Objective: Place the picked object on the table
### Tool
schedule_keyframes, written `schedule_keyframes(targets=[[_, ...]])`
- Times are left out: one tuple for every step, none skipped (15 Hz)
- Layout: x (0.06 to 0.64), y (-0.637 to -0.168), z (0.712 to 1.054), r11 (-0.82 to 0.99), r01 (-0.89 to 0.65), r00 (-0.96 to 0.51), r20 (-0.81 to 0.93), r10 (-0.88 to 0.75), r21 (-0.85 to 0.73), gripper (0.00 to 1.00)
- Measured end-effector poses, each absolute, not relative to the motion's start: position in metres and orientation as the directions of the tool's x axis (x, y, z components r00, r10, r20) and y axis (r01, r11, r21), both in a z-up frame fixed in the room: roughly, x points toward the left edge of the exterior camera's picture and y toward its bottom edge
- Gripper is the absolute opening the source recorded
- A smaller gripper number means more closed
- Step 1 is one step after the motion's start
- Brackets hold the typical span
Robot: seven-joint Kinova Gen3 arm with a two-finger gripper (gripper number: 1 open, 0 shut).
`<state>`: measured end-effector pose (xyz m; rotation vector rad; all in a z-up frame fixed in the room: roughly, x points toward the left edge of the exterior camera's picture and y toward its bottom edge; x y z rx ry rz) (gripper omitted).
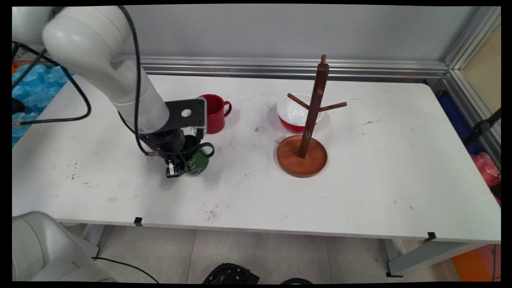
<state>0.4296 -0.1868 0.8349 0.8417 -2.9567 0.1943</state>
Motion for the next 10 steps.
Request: schedule_keyframes(targets=[[0.427,-0.187,0.832,0.846,-0.523,-0.852,0.082,-0.516,-0.107,0.0],[0.424,-0.188,0.828,0.849,-0.517,-0.856,0.07,-0.512,-0.111,0.0],[0.422,-0.188,0.825,0.852,-0.512,-0.859,0.059,-0.508,-0.114,0.0],[0.42,-0.188,0.823,0.854,-0.508,-0.861,0.05,-0.505,-0.117,0.0],[0.417,-0.189,0.821,0.856,-0.503,-0.864,0.042,-0.502,-0.121,0.0],[0.415,-0.19,0.819,0.858,-0.498,-0.866,0.034,-0.498,-0.124,0.0],[0.414,-0.19,0.818,0.859,-0.495,-0.868,0.031,-0.496,-0.127,1.0],[0.412,-0.191,0.816,0.862,-0.49,-0.871,0.026,-0.491,-0.132,1.0],[0.411,-0.192,0.815,0.863,-0.487,-0.872,0.024,-0.489,-0.135,1.0],[0.409,-0.194,0.815,0.865,-0.483,-0.875,0.024,-0.484,-0.138,1.0]])
